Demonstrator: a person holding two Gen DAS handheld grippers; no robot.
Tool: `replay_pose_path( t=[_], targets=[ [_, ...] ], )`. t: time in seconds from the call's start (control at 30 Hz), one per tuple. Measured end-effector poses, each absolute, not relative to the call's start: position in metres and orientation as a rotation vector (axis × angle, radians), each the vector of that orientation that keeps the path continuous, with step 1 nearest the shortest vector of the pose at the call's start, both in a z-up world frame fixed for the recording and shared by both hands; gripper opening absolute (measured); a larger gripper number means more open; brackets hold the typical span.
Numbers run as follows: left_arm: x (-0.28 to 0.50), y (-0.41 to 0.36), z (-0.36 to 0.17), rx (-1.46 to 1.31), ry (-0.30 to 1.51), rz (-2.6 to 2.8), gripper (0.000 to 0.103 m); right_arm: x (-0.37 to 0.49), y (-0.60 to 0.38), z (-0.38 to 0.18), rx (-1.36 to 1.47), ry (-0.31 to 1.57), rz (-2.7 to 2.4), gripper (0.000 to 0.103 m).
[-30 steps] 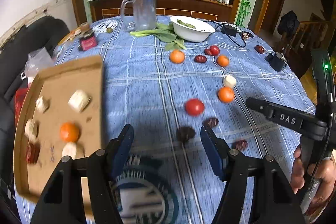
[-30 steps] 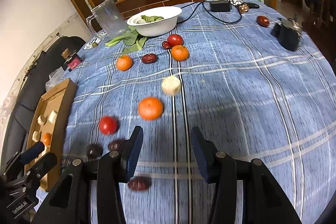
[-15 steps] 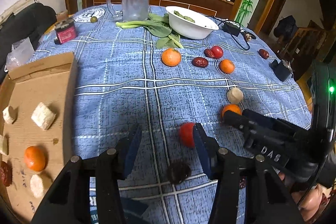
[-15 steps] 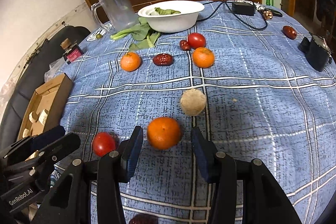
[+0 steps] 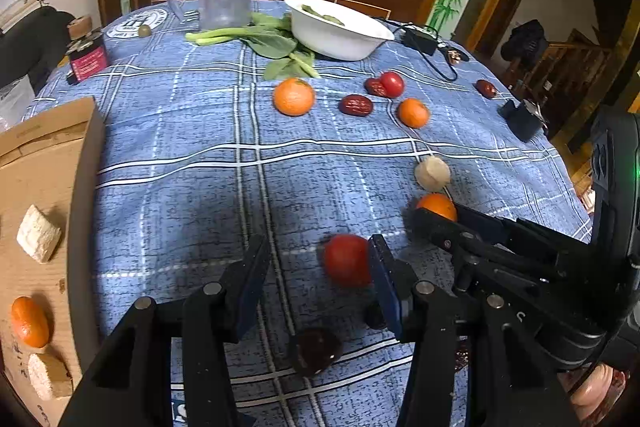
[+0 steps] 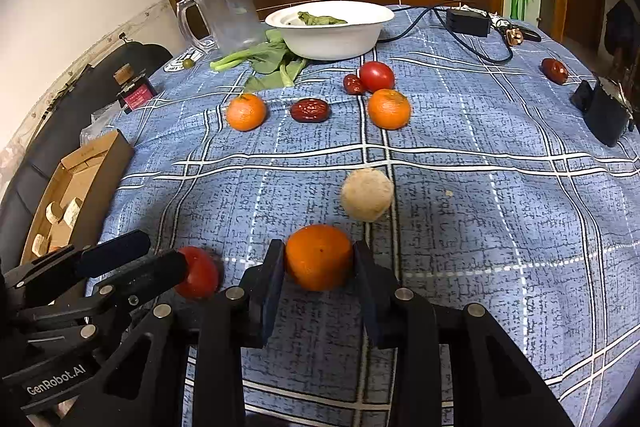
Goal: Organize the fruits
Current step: 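Grasp a red tomato with the left gripper while the right gripper grasps a tangerine, then lower the tomato into the tray with the left gripper while the right releases the tangerine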
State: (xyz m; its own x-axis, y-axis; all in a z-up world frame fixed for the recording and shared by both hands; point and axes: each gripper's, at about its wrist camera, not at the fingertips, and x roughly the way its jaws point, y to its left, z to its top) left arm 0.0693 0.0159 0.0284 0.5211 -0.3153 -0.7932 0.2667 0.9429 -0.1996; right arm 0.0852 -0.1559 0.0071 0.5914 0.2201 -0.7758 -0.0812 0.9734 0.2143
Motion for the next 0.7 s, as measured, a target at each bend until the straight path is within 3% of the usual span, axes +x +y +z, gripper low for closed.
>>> replay_pose_path(
  t=[0.37,0.43,0.5,0.57,0.7],
  targets=[
    [0.066,0.001,0.021,-0.041,0.971,-0.433,0.048,0.081,-0.181,0.008,0.169,0.944,0.113,0.036],
    [0.066,-0.004,0.019,-0.036,0.980,-0.452,0.044,0.081,-0.181,0.007,0.167,0.941,0.109,0.037],
    [0.065,-0.008,0.017,-0.038,0.991,-0.483,0.032,0.081,-0.178,0.007,0.147,0.938,0.106,0.037],
    [0.063,-0.012,0.017,-0.028,0.987,-0.492,0.027,0.080,-0.178,0.007,0.144,0.936,0.105,0.037],
    [0.059,-0.015,0.018,0.001,0.971,-0.475,0.027,0.080,-0.180,0.007,0.155,0.936,0.106,0.036]
  ],
)
